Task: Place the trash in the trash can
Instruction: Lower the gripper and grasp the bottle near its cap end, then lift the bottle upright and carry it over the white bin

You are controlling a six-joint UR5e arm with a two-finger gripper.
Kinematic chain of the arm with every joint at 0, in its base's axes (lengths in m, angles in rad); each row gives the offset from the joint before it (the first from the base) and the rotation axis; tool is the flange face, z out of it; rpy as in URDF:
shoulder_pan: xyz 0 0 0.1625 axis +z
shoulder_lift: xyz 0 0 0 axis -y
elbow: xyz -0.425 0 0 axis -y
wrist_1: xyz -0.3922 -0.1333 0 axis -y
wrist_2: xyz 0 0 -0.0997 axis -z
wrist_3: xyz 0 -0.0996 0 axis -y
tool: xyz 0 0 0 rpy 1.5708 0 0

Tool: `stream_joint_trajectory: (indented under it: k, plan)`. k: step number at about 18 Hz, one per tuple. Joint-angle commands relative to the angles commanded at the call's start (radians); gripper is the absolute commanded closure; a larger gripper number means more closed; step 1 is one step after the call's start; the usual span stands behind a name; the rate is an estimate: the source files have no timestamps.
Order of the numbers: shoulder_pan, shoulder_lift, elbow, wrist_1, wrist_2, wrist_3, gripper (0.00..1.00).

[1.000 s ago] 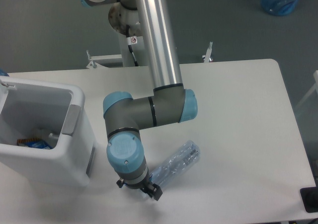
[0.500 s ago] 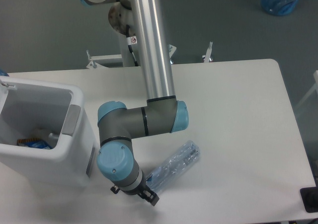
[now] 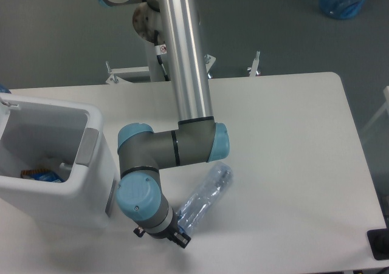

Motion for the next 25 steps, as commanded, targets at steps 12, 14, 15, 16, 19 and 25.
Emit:
stream_joint_trajectory:
  k: [12,14,15,16,19,25]
  plan:
    - [0.190,0.236,0.072,0.003,-0.532,-0.182,1.00]
    - [0.199,0.275,0.078,0.006,-0.561,-0.225,1.00]
    - [0.199,0.288,0.090,0.008,-0.589,-0.247,1.00]
    - [0.203,0.299,0.104,0.008,-0.623,-0.271,1.00]
    - [0.209,0.316,0.153,0.008,-0.779,-0.369,1.00]
    - [0.206,0.339,0.164,0.069,-0.970,-0.400,1.00]
